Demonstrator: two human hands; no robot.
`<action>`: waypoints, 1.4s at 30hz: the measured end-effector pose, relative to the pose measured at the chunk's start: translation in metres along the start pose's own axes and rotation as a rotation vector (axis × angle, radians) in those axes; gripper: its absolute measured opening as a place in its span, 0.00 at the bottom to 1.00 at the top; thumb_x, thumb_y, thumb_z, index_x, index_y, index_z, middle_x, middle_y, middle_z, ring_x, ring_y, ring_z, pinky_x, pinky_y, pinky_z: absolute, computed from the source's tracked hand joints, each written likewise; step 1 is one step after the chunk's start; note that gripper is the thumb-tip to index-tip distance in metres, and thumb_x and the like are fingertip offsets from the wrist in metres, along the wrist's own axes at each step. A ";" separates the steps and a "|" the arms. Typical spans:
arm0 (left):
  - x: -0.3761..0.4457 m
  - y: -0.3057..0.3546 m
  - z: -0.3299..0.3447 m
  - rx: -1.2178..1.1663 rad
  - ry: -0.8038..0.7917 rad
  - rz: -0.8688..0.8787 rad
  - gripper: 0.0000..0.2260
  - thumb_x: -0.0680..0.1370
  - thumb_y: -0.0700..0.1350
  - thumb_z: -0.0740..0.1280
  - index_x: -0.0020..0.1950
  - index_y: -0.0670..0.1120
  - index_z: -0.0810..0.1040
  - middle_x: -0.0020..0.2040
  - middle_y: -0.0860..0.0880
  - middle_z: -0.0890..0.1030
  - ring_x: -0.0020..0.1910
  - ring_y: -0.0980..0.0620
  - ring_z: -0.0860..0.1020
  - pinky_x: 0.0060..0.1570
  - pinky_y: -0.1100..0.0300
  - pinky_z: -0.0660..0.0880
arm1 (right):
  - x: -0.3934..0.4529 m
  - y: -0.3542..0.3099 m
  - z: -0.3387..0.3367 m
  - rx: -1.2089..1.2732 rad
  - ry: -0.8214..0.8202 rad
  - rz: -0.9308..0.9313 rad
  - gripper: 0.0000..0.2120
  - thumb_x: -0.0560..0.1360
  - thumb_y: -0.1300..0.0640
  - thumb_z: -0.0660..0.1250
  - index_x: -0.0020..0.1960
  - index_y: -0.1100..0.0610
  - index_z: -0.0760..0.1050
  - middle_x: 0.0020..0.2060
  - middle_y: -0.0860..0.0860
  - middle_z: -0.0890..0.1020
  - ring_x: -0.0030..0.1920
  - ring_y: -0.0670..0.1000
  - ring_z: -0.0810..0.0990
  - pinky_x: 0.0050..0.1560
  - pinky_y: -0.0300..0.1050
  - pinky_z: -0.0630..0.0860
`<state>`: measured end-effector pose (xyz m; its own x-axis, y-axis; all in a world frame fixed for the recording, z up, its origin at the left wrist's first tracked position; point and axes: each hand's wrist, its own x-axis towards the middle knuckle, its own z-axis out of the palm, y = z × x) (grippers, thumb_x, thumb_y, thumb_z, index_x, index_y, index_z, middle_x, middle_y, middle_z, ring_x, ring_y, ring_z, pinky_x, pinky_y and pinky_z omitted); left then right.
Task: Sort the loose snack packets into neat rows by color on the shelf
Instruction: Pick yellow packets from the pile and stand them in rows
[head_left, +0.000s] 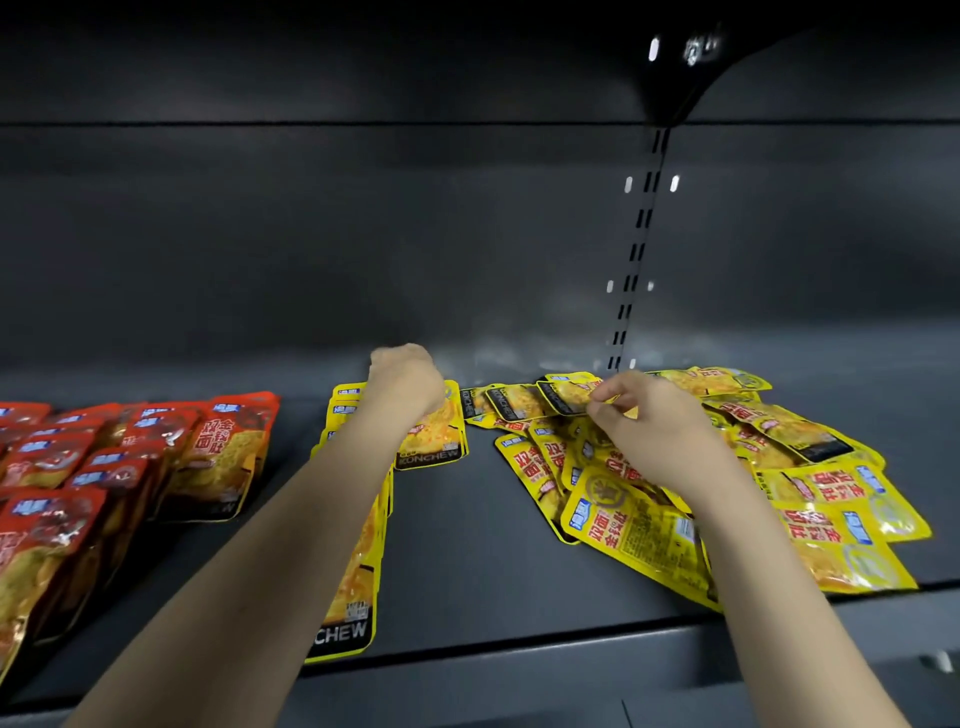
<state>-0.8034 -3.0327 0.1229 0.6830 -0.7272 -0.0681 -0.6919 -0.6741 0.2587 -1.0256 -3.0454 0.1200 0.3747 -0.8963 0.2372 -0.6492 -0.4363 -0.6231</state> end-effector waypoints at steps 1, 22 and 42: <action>-0.001 0.001 0.000 0.020 0.040 0.011 0.16 0.74 0.33 0.63 0.62 0.36 0.74 0.62 0.39 0.73 0.60 0.41 0.76 0.55 0.56 0.73 | 0.000 0.001 -0.001 0.003 0.001 0.001 0.04 0.78 0.53 0.62 0.50 0.51 0.76 0.47 0.52 0.77 0.33 0.47 0.73 0.31 0.42 0.67; 0.018 0.049 -0.004 0.132 -0.537 0.467 0.29 0.69 0.48 0.76 0.66 0.44 0.70 0.54 0.47 0.76 0.43 0.52 0.75 0.37 0.64 0.73 | -0.016 0.034 -0.008 0.054 0.079 -0.010 0.04 0.77 0.55 0.65 0.51 0.51 0.76 0.47 0.49 0.78 0.38 0.42 0.69 0.33 0.32 0.61; -0.012 0.038 -0.024 -0.009 0.073 0.428 0.21 0.77 0.46 0.67 0.68 0.41 0.68 0.67 0.41 0.71 0.66 0.42 0.71 0.60 0.54 0.70 | 0.009 0.009 0.000 0.007 0.021 -0.111 0.04 0.77 0.56 0.64 0.50 0.52 0.77 0.44 0.48 0.76 0.45 0.48 0.72 0.39 0.39 0.60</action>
<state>-0.8324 -3.0467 0.1563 0.3498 -0.9296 0.1157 -0.9146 -0.3121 0.2571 -1.0285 -3.0572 0.1167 0.4301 -0.8440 0.3204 -0.5999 -0.5324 -0.5972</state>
